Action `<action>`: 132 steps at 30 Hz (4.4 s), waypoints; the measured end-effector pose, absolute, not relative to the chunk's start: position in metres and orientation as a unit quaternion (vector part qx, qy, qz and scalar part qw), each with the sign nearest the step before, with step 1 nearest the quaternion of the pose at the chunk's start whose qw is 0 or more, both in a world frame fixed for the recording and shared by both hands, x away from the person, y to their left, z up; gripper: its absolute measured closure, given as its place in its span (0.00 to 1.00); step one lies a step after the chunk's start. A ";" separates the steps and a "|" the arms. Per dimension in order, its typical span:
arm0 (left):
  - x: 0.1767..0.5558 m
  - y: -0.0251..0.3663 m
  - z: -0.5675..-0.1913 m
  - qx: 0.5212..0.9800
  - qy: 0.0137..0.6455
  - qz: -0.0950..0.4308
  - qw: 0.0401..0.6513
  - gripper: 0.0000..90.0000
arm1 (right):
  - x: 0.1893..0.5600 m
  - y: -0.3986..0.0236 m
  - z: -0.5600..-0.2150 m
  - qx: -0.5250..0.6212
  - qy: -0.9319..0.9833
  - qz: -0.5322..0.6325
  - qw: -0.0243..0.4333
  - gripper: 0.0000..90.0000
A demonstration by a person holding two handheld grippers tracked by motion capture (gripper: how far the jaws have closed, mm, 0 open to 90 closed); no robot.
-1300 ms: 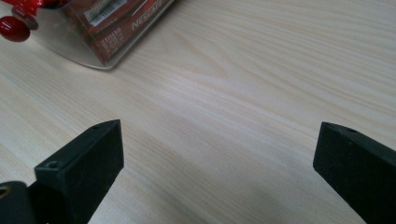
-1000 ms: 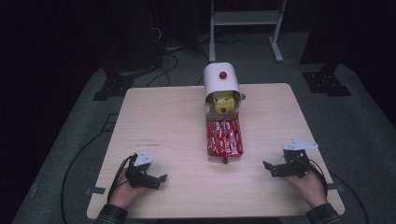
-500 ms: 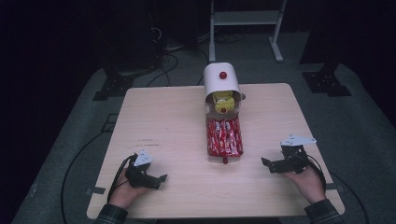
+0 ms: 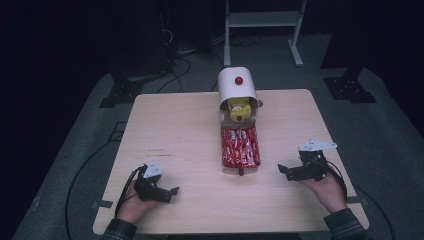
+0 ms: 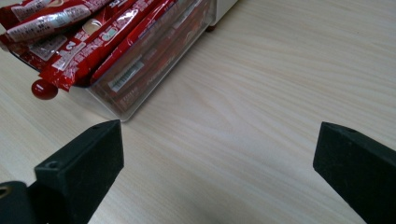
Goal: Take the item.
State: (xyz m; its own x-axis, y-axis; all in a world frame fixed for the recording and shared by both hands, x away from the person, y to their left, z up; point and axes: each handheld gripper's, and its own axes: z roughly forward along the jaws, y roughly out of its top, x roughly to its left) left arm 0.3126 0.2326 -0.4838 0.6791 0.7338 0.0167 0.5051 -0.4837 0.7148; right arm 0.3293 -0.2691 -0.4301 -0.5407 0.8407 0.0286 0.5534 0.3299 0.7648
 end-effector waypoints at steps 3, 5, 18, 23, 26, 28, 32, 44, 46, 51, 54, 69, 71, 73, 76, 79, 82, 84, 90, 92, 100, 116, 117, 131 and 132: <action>0.313 0.233 -0.484 0.846 0.366 0.162 0.352 0.00 | 0.332 -0.269 -0.426 0.439 0.790 0.383 0.191 0.01; 0.313 0.233 -0.484 0.846 0.366 0.162 0.352 0.00 | 0.334 -0.268 -0.424 0.439 0.791 0.381 0.190 0.01; 0.313 0.233 -0.484 0.846 0.366 0.162 0.352 0.00 | 0.343 -0.262 -0.418 0.433 0.792 0.386 0.188 0.01; 0.313 0.233 -0.484 0.846 0.366 0.163 0.352 0.00 | 0.348 -0.258 -0.416 0.429 0.795 0.387 0.184 0.01; 0.313 0.233 -0.484 0.846 0.366 0.162 0.352 0.00 | 0.350 -0.255 -0.414 0.429 0.795 0.388 0.184 0.01; 0.313 0.233 -0.484 0.846 0.366 0.162 0.352 0.00 | 0.352 -0.253 -0.412 0.426 0.795 0.390 0.184 0.01; 0.313 0.233 -0.484 0.846 0.366 0.162 0.352 0.00 | 0.354 -0.250 -0.410 0.423 0.796 0.391 0.184 0.01; 0.313 0.233 -0.484 0.846 0.366 0.163 0.352 0.00 | 0.361 -0.242 -0.405 0.421 0.797 0.395 0.176 0.02; 0.313 0.233 -0.484 0.846 0.366 0.163 0.352 0.00 | 0.362 -0.240 -0.404 0.420 0.798 0.395 0.173 0.02; 0.313 0.233 -0.484 0.846 0.366 0.163 0.352 0.00 | 0.365 -0.235 -0.402 0.418 0.801 0.394 0.170 0.02; 0.313 0.233 -0.484 0.846 0.366 0.163 0.352 0.00 | 0.367 -0.232 -0.403 0.415 0.801 0.398 0.168 0.02; 0.313 0.232 -0.484 0.845 0.367 0.163 0.354 0.00 | 0.371 -0.217 -0.402 0.403 0.804 0.406 0.164 0.02; 0.313 0.232 -0.484 0.845 0.367 0.162 0.354 0.00 | 0.371 -0.214 -0.401 0.402 0.805 0.405 0.163 0.02; 0.313 0.232 -0.484 0.845 0.367 0.163 0.353 0.00 | 0.372 -0.211 -0.400 0.399 0.805 0.407 0.163 0.02; 0.313 0.232 -0.484 0.845 0.367 0.162 0.354 0.00 | 0.374 -0.207 -0.399 0.395 0.807 0.408 0.162 0.02; 0.313 0.232 -0.484 0.845 0.367 0.162 0.354 0.00 | 0.375 -0.203 -0.399 0.391 0.808 0.410 0.162 0.02; 0.313 0.233 -0.484 0.846 0.366 0.162 0.353 0.00 | 0.376 -0.198 -0.398 0.389 0.808 0.412 0.161 0.02; 0.313 0.233 -0.484 0.846 0.366 0.162 0.353 0.00 | 0.377 -0.195 -0.398 0.387 0.809 0.413 0.159 0.02; 0.313 0.233 -0.484 0.846 0.366 0.162 0.353 0.00 | 0.380 -0.187 -0.398 0.382 0.811 0.414 0.158 0.02; 0.313 0.233 -0.484 0.846 0.366 0.163 0.352 0.00 | 0.381 -0.184 -0.398 0.381 0.811 0.415 0.157 0.02; 0.313 0.233 -0.484 0.846 0.365 0.163 0.352 0.00 | 0.385 -0.172 -0.400 0.371 0.811 0.422 0.164 0.06; 0.313 0.233 -0.484 0.845 0.366 0.163 0.353 0.00 | 0.393 -0.155 -0.406 0.379 0.814 0.418 0.136 0.15; 0.313 0.233 -0.484 0.846 0.366 0.163 0.353 0.00 | 0.393 -0.154 -0.406 0.379 0.815 0.418 0.135 0.15; 0.313 0.233 -0.484 0.846 0.365 0.163 0.352 0.00 | 0.398 -0.143 -0.414 0.367 0.818 0.422 0.133 0.26; 0.313 0.233 -0.484 0.846 0.365 0.163 0.352 0.00 | 0.398 -0.143 -0.414 0.367 0.819 0.422 0.134 0.27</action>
State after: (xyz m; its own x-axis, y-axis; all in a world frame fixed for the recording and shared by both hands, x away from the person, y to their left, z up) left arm 0.3127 0.2328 -0.4839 0.6800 0.7329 0.0196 0.5029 -0.4857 0.7150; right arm 0.3981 -0.1426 -0.4144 -0.6953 0.7131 0.0897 0.4871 0.3759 0.7883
